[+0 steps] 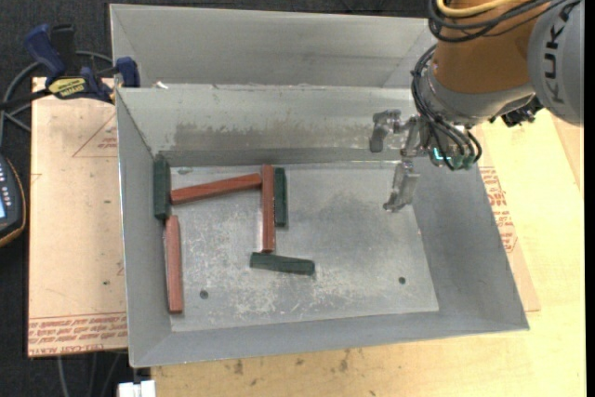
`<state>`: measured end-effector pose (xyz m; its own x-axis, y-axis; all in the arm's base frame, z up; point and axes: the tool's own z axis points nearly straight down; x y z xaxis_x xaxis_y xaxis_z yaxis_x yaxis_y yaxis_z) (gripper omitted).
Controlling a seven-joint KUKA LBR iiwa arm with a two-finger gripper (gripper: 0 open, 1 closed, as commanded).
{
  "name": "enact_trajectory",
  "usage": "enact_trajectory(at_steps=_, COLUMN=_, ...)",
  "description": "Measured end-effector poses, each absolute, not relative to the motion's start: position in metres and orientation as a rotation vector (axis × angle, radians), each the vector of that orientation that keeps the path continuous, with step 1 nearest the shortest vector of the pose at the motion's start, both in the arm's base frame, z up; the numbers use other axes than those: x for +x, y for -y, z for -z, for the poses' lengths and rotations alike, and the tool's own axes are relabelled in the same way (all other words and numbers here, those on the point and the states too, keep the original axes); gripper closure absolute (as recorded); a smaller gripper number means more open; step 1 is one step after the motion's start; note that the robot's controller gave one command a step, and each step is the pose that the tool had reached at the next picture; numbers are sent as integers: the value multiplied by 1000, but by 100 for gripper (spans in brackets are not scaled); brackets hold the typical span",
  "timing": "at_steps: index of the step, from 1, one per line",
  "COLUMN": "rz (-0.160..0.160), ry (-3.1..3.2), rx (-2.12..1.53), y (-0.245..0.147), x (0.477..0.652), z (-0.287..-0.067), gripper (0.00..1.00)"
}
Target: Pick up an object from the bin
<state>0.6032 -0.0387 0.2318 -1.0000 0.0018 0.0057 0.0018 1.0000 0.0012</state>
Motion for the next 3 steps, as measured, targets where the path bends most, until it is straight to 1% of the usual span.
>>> enact_trajectory(at_steps=1, rz=6, ry=3139, rx=35, y=-47, x=632, z=-149, gripper=0)
enact_trajectory(at_steps=2, rz=7, ry=3136, rx=129, y=-135, x=634, z=-94, gripper=0)
enact_trajectory(at_steps=3, rz=3, ry=3138, rx=190, y=-151, x=655, z=-69, gripper=0)
